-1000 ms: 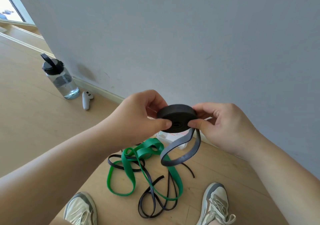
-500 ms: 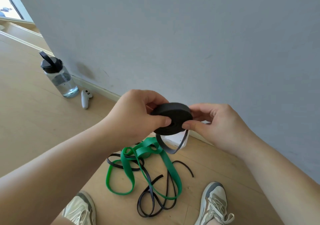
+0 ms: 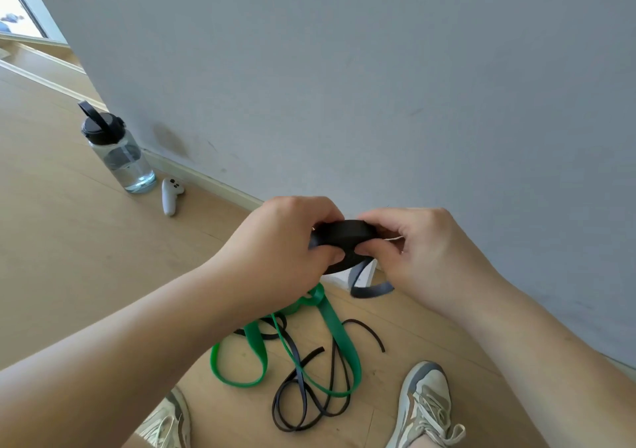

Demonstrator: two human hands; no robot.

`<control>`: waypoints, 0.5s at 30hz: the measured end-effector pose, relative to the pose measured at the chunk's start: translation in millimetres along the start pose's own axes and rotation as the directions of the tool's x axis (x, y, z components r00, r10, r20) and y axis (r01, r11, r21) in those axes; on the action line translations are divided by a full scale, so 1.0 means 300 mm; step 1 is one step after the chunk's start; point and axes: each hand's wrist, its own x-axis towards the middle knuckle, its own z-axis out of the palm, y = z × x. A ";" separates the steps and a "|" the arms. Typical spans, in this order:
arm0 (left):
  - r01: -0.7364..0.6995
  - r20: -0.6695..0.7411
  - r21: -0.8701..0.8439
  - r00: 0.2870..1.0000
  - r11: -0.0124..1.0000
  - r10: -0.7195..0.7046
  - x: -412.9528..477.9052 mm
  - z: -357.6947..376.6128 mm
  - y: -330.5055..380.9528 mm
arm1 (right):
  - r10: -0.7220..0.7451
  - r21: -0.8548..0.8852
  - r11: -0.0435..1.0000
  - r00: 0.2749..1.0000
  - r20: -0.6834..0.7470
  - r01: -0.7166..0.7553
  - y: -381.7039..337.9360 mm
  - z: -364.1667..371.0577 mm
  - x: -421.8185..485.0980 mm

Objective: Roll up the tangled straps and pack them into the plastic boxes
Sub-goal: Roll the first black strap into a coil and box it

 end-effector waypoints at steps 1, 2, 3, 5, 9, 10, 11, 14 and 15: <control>0.050 0.006 -0.067 0.999 0.996 -0.050 0.003 -0.004 -0.004 | 0.074 0.124 0.989 0.997 0.010 -0.074 0.002 -0.010 0.001; 0.094 0.013 -0.135 0.996 0.986 -0.093 0.006 -0.010 -0.009 | 0.134 0.226 0.964 0.990 0.037 -0.138 0.002 -0.023 0.001; 0.130 0.019 -0.202 0.991 0.971 -0.129 0.009 -0.017 -0.012 | 0.162 0.292 0.940 0.984 0.071 -0.176 0.005 -0.033 0.003; 0.172 0.022 -0.305 0.985 0.937 -0.173 0.017 -0.033 -0.017 | 0.167 0.356 0.913 0.980 0.112 -0.196 0.018 -0.041 0.010; 0.214 0.062 -0.480 0.976 0.851 -0.211 0.022 -0.048 -0.018 | 0.173 0.413 0.888 0.979 0.111 -0.204 0.025 -0.040 0.012; 0.230 0.085 -0.526 0.972 0.819 -0.218 0.022 -0.049 -0.014 | 0.174 0.418 0.886 0.980 0.098 -0.199 0.025 -0.043 0.015; 0.240 0.106 -0.549 0.970 0.801 -0.218 0.021 -0.048 -0.009 | 0.174 0.426 0.884 0.981 0.083 -0.193 0.027 -0.048 0.016; 0.194 0.092 -0.425 0.981 0.884 -0.171 0.018 -0.036 -0.009 | 0.171 0.327 0.929 0.984 0.042 -0.175 0.024 -0.055 0.014; 0.153 0.062 -0.314 0.988 0.937 -0.141 0.016 -0.032 -0.009 | 0.170 0.272 0.946 0.985 0.043 -0.175 0.021 -0.051 0.012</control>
